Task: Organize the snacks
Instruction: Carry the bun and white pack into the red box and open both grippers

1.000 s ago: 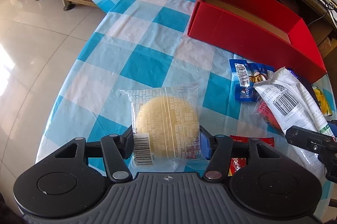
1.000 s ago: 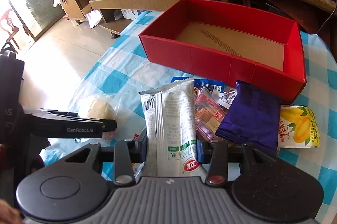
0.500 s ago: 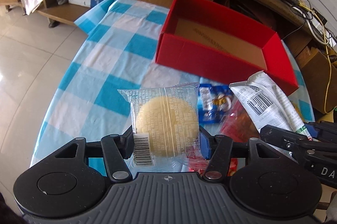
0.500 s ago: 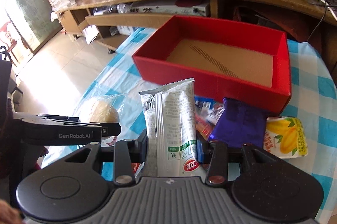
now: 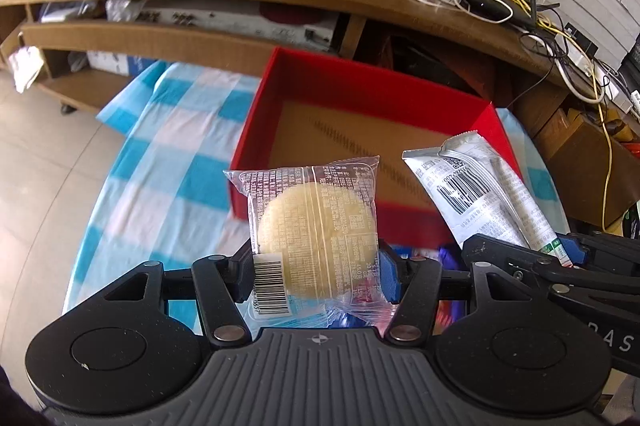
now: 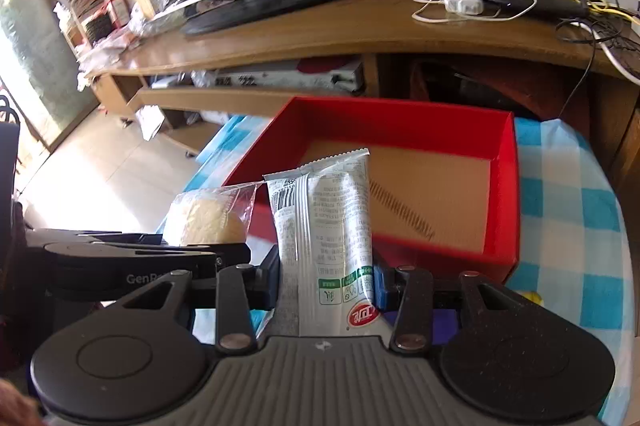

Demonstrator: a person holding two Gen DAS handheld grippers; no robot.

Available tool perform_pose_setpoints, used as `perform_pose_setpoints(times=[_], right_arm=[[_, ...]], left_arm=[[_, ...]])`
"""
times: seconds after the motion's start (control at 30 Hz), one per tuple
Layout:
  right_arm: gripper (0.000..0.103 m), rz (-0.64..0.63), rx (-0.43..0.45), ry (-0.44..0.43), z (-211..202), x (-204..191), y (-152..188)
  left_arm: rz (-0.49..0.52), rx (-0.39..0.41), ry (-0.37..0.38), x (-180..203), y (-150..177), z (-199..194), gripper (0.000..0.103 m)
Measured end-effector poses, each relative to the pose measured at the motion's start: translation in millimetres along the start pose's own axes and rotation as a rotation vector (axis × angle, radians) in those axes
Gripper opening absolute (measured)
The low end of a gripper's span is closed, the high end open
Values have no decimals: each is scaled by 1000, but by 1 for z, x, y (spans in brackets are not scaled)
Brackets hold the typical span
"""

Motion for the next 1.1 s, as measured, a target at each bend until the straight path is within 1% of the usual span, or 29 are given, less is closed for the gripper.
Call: perform_pose_setpoints(times=[0.23,0.4,0.67,0.9,1.1], right_arm=[[47,29,12,38,20,23,-21],[47,43,13,46,39,38,-35],[47,58,-13,51,69,54,-39],[47,55,-52,49,97,60,-37],[47,62,-100,45,116,64,-26]], left_arm=[[25,22,-3,15,-31,17,65],[38,29,-13,23,-47,34,65],[55,32,-39,27,-65,64,65],[61,-5,-76,20,-62,92,65],[64,-51,-98,13,-53,109,65]])
Point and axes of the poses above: each gripper's, at about its wrist camera, not at the fingertips, and z roughly the way its jaws point, x to its right, y to its underside, the point moved 9 cm from there along z, roughly the way its jaws point, and after that the axes turned 6 degrees about -z, right-handed, at the moved point
